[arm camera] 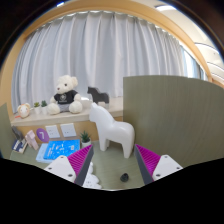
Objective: Unplug charger
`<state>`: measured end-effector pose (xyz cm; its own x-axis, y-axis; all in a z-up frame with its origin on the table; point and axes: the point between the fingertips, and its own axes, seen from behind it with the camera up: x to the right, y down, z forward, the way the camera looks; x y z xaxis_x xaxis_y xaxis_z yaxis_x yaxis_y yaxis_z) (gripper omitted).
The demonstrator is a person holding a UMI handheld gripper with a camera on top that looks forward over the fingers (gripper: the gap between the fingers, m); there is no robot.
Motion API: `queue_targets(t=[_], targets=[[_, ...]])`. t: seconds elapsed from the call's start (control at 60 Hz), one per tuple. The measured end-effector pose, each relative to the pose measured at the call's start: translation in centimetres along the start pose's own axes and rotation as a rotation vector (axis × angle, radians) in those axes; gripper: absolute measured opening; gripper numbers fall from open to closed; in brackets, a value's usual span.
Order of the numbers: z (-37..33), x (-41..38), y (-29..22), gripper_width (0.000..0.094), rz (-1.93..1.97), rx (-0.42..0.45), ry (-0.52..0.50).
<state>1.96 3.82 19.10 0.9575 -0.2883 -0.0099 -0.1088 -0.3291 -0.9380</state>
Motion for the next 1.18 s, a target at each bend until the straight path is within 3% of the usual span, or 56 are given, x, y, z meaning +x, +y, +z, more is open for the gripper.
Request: queue_targets(t=[0.1, 0.25, 0.517, 0.733, 1.183], targets=[[-6.9, -4.7, -2.4, 0.0839, 0.005, 0.083, -0.021], [-15.0, -14.1, -0.2, 0.0842, -0.014, 0.091, -0.14], [-23.3, -27.7, 12.9, 0.0858, -0.089, -0.087, -0.348], [-28.5, -32.0, 16.7, 0.0861, -0.151, -0.132, -0.428], [-31.9, -32.5, 19.6, 0.0846, -0.159, -0.179, -0.452]])
